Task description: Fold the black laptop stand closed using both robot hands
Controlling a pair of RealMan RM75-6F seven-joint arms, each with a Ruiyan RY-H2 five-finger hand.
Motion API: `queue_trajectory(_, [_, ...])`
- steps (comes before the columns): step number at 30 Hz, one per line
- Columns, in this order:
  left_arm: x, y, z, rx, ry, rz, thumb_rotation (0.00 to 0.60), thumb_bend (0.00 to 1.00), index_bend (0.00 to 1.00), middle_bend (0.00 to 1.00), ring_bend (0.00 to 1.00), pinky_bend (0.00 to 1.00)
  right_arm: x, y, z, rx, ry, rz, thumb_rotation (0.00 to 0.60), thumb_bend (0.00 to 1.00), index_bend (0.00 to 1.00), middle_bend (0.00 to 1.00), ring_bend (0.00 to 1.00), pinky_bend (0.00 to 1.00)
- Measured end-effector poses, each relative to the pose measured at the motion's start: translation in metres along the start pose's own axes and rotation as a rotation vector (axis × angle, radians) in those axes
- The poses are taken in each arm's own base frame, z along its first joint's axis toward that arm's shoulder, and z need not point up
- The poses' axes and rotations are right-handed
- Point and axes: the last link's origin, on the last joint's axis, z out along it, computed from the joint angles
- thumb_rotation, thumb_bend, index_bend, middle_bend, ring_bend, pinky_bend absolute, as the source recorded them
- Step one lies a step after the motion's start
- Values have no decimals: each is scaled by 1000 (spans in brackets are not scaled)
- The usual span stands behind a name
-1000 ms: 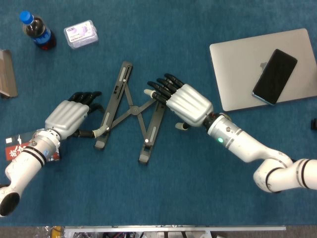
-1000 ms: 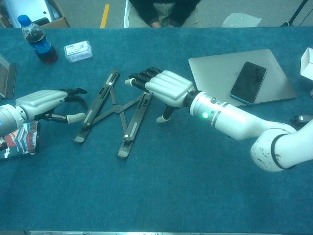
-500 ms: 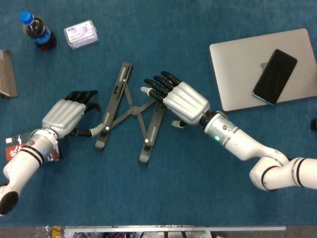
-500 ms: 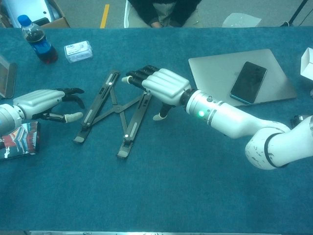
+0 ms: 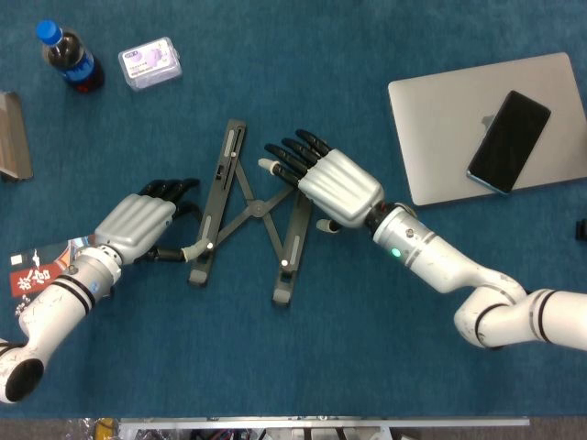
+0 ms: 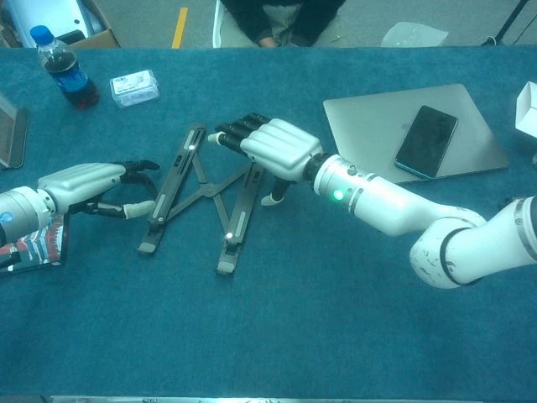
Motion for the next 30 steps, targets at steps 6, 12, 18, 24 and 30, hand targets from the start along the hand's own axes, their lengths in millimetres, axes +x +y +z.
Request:
queue_trajectory(6, [1,2,0,-7,-3,-9,136,280,252,17,0,18,-5,-3,7,2,0,-11,600,35,0,4,0,26])
queue_trajectory(12, [0,4,1,-16,-3,-19,138,280,251,16,0,18,-7,-9,13,13,14,-15,600,37,0,4,0,25])
queue_trajectory(18, [-2,7,2,-26,-6,-26,136,280,250,16,0,18,-6,-12,17,19,29,-20,600,42,0,4,0,23])
queue_trajectory(24, [-3,12,2,-40,-10,-27,136,280,250,14,0,18,-6,-16,20,21,35,-18,600,43,0,4,0,22])
queue_trajectory(30, [-4,15,3,-48,-16,-28,134,280,248,13,0,18,-7,-19,25,20,43,-19,600,42,0,4,0,22])
